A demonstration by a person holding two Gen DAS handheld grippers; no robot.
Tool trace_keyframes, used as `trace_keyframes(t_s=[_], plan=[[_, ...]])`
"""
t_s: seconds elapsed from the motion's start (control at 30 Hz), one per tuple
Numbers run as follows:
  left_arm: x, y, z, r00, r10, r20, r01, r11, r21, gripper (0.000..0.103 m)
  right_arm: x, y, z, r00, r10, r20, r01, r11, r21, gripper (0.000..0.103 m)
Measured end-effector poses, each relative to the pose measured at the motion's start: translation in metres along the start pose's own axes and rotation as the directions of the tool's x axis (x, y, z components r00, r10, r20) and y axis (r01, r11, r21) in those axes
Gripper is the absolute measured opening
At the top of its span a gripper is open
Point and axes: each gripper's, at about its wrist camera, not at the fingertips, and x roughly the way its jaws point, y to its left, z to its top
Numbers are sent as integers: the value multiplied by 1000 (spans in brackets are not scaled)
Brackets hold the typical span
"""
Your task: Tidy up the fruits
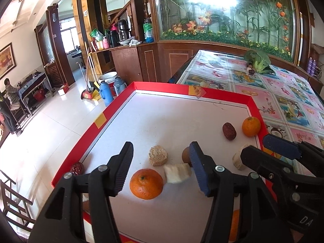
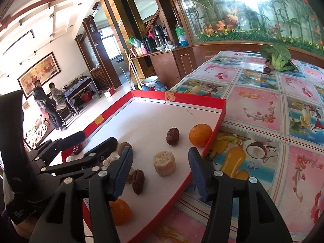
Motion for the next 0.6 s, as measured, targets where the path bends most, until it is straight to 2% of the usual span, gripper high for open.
trace_keyframes(t_s=[0.1,0.23,0.33,0.5,0.57,0.6], plan=[[-7,0,0,1000,13,16,-13,1000,-5,76,-13,-9,8,999,-30,32,30,999,-15,59],[-20,-6,3,998,14,61,-14,1000,3,89,-40,-38,28,989,-100,112,100,995,3,74],[-26,-15,9,996,-10,84,9,1000,13,90,-47,-58,41,989,-92,116,89,996,25,76],[-27,-29,28,996,-32,88,31,999,15,90,-30,-78,52,998,8,66,-10,1000,30,77],[-22,-31,37,996,-31,86,31,1000,4,90,-24,-82,52,996,13,83,-16,999,30,76],[-19,-31,42,996,-23,85,24,1000,0,90,-26,-82,50,992,12,124,-15,1000,23,77]])
